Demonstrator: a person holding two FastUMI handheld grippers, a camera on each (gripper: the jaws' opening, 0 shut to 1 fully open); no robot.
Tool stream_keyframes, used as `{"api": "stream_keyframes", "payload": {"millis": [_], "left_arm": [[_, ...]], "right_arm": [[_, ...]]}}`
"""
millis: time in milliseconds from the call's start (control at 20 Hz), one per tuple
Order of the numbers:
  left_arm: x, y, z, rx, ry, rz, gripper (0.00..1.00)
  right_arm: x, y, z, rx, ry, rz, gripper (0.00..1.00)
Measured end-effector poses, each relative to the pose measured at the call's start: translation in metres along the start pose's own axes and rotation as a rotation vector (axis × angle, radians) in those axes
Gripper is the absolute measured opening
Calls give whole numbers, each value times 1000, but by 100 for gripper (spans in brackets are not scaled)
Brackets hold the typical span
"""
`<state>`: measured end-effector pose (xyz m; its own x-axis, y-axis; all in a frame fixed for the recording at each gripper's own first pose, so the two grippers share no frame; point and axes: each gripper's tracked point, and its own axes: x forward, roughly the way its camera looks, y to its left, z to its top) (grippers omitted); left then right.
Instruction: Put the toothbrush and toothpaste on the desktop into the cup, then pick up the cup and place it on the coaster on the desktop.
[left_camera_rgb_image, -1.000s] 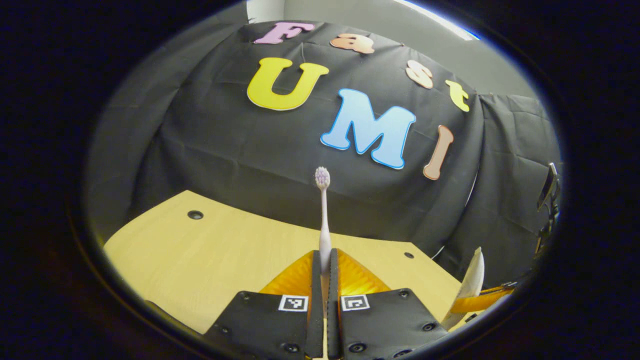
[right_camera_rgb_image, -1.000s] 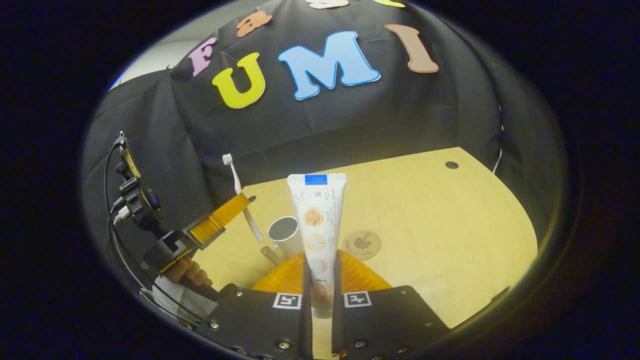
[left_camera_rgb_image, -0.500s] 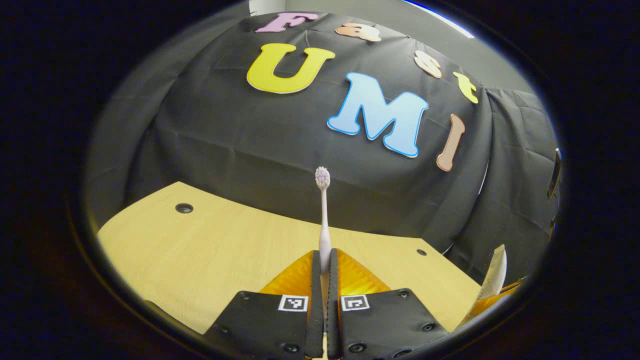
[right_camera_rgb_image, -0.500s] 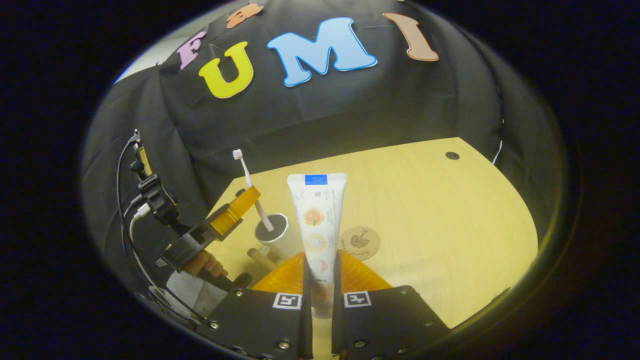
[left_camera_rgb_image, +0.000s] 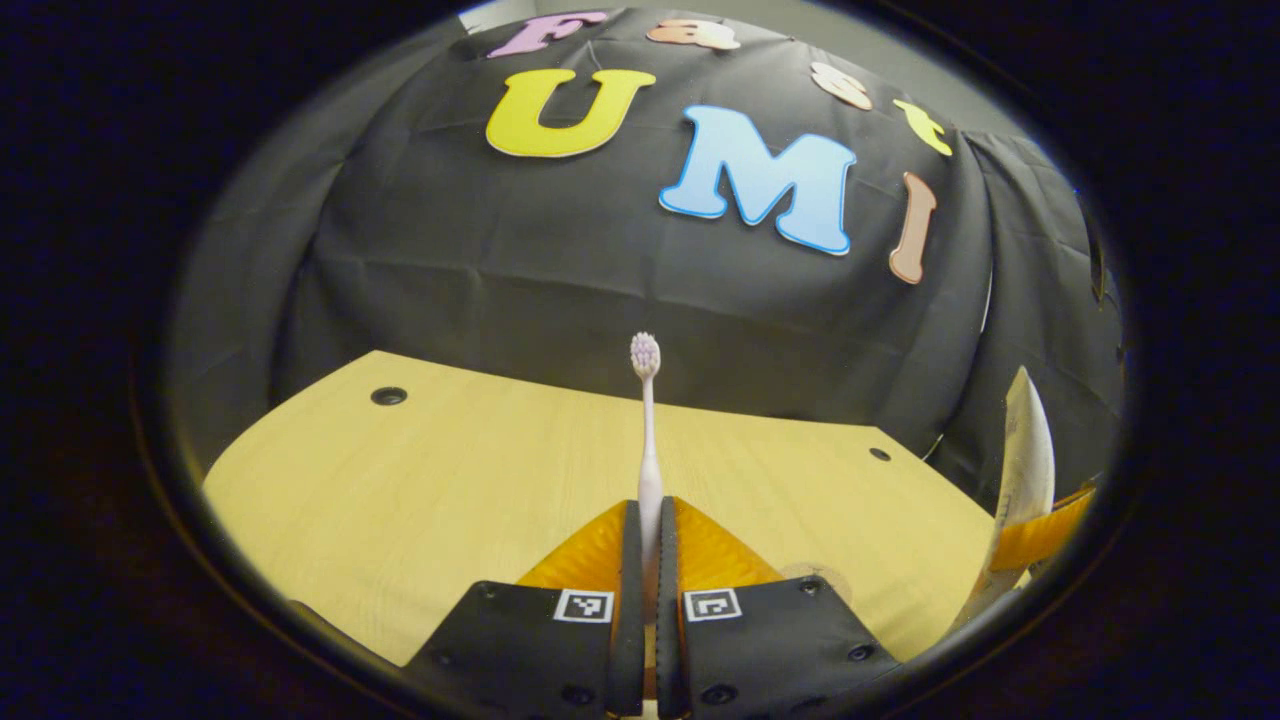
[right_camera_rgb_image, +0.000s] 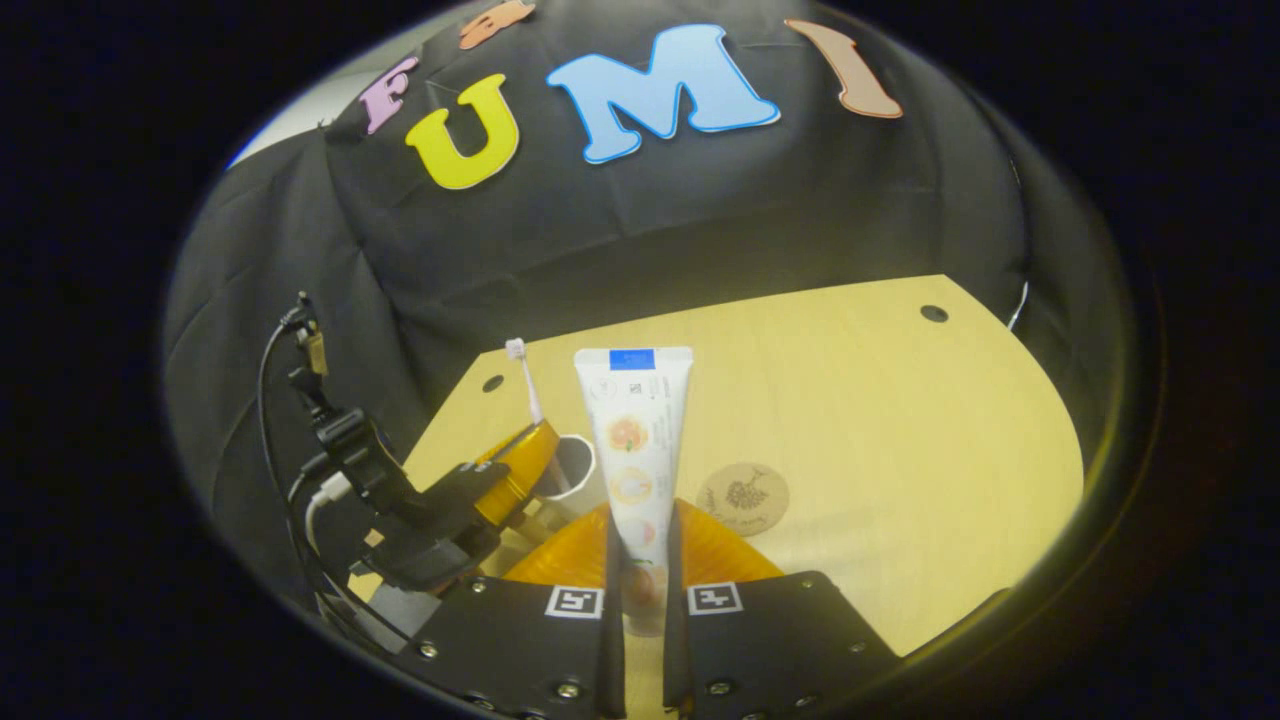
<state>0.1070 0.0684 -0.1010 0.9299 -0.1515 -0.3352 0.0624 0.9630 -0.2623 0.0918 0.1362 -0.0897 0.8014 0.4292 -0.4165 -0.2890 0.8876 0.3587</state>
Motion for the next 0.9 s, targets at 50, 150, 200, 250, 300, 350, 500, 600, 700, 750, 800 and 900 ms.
{"api": "stream_keyframes", "payload": {"millis": [50,150,200,250,300,350,500,600,700,750,800,900], "left_arm": [[-2,0,1,0,3,5,19],[-7,-2,-2,-8,12,-6,16],[-8,-4,-4,-15,17,-11,14],[-11,-3,-4,-19,20,-13,17],[-14,-3,-4,-23,24,-17,21],[-16,-3,-5,-25,26,-11,31],[-29,-9,0,-44,27,-33,65],[-39,-6,1,-46,28,-9,96],[-52,-1,3,-66,36,3,96],[-61,4,2,-75,43,14,98],[-67,9,3,-78,48,32,98],[-81,22,3,-70,53,68,100]], "right_arm": [[2,3,4,-4,-4,8,16],[8,9,11,-8,-13,20,16],[10,12,13,-6,-15,26,16],[13,14,16,-3,-16,32,16],[16,17,16,-2,-16,39,16],[19,20,19,-4,-17,42,16],[28,28,27,-14,-31,54,16],[36,35,35,-14,-50,71,16],[46,45,46,-12,-76,97,16],[51,50,52,-14,-91,111,16],[56,55,57,-19,-105,121,16],[68,63,67,-33,-135,136,16]]}}
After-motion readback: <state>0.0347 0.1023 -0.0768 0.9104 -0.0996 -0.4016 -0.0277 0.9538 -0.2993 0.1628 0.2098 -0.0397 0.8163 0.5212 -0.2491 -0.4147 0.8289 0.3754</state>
